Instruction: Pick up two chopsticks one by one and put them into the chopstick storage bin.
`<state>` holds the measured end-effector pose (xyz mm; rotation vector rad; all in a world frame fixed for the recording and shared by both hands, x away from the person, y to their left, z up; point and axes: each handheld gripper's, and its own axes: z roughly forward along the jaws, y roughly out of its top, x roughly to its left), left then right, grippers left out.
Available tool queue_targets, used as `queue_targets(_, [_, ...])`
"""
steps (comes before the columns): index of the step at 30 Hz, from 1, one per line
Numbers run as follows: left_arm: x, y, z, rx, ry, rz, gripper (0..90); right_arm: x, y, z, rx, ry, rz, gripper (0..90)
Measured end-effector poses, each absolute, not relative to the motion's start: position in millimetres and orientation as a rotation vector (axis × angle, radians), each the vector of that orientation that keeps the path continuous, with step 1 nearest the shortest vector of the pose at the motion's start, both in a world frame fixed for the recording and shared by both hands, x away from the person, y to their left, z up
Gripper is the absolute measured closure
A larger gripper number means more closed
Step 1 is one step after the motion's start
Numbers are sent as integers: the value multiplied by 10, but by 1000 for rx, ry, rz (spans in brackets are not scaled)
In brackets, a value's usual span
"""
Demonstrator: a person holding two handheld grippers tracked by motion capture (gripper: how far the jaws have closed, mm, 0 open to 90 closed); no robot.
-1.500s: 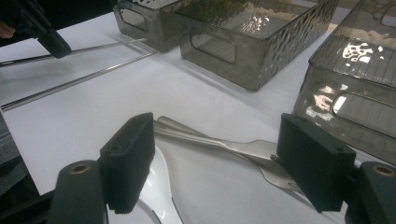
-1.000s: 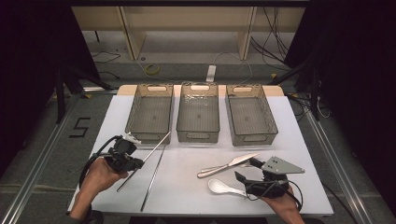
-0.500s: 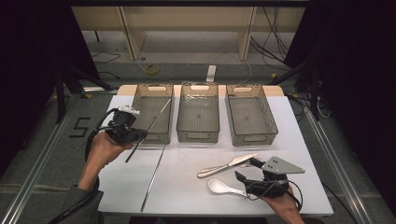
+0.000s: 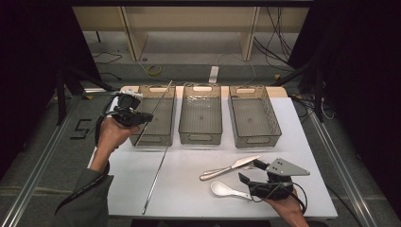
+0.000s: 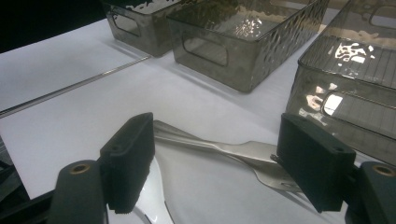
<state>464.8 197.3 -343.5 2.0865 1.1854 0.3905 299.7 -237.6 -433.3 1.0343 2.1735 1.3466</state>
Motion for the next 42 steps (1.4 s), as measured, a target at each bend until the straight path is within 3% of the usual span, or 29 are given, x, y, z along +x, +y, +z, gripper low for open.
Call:
queue_targets(23, [5237, 2159, -3638, 1991, 1312, 492, 847, 2993, -2386, -4329, 1034, 2172, 1353, 287])
queue_targets(42, [5355, 2160, -4005, 2002, 1384, 498, 836, 2997, -2377, -4336, 1031, 2182, 1348, 287])
